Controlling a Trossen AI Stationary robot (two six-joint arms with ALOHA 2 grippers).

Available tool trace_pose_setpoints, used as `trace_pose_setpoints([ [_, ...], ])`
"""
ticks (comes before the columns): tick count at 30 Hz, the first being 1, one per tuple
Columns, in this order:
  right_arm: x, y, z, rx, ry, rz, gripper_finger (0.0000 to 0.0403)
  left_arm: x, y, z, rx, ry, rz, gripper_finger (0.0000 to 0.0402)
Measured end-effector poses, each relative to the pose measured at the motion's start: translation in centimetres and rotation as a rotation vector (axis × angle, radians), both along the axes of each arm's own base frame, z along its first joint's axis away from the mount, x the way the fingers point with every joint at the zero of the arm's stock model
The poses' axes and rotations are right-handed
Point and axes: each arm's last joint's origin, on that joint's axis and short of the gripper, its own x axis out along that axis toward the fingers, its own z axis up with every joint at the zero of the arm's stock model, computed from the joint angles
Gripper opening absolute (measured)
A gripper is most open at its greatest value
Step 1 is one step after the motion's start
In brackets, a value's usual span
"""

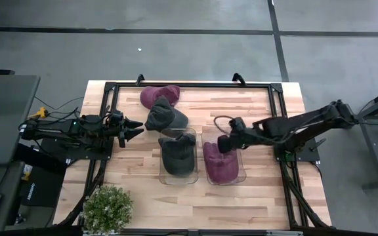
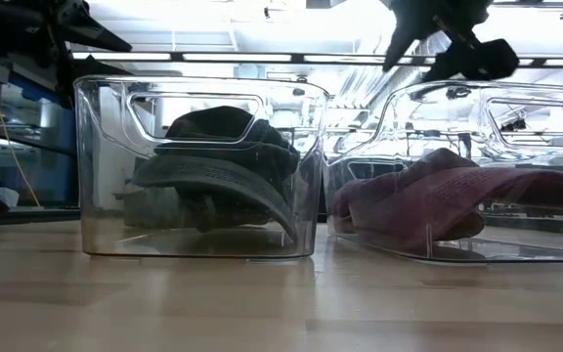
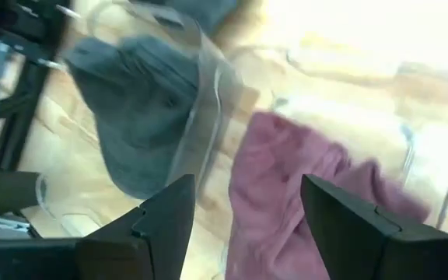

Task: Pick & Place hat
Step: Put the black cap into the left transparent bin

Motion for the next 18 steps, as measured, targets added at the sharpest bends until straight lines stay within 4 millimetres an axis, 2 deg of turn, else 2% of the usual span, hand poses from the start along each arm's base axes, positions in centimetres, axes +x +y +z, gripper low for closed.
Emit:
trace_pose_setpoints([
  [10,-3.6,-2.5,3.9,-0.223,-0.112,0.142,0.0226,0.0,0.0,0.0,0.000,0.000,0.000,0.0198],
  [18,-9.2,-3.7,7.2,-0.447,-0.198,0.261,0.0217,0.0,0.0,0.0,0.000,0.000,0.000,0.0198],
])
